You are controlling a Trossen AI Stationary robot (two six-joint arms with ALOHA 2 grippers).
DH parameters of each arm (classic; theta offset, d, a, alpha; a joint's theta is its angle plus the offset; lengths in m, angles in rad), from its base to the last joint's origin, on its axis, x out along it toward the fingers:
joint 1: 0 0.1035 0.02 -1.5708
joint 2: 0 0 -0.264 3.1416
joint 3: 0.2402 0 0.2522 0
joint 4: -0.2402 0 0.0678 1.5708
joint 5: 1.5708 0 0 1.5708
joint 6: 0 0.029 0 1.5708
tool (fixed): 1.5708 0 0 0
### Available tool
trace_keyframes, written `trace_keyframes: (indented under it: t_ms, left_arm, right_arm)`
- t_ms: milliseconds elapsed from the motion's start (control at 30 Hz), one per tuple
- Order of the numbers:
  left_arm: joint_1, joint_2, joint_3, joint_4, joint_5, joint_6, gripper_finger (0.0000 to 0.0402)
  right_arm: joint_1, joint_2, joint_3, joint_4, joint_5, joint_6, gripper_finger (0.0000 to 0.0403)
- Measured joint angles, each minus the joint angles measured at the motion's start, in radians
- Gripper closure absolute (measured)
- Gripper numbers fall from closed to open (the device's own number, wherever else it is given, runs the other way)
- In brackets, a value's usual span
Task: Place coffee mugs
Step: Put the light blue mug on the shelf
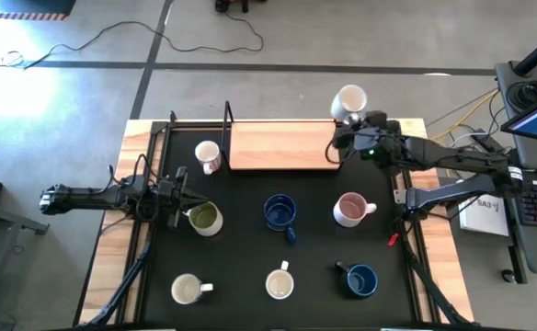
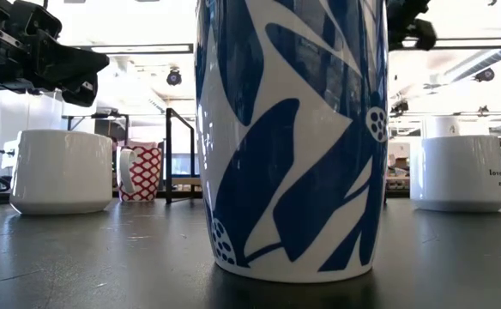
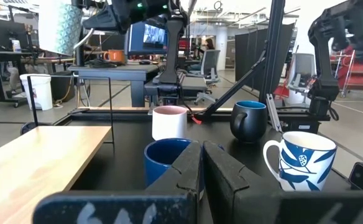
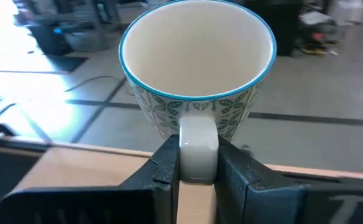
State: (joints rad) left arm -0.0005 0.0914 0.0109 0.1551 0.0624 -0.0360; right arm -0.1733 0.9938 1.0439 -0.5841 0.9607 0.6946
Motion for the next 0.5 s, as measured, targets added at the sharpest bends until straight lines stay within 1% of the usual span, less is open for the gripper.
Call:
trace_keyframes:
  t_ms: [133,267,500]
  left_arm:
    - [0.000,0.000,0.000,0.000,0.000,0.000,0.0402]
    - [0.000,0.000,0.000,0.000,0.000,0.000,0.0402]
    - [0.000,0.000,0.000,0.000,0.000,0.000,0.0402]
  right_arm:
    - [0.050,0.059,-0.013,0.105,-0.002,-0.030,0.0346]
    - [0.088,0.141,-0.015,0.159,-0.003,-0.052,0.0343]
    - [0.092,0.285,-0.015,0.171,-0.001,-0.043,0.0342]
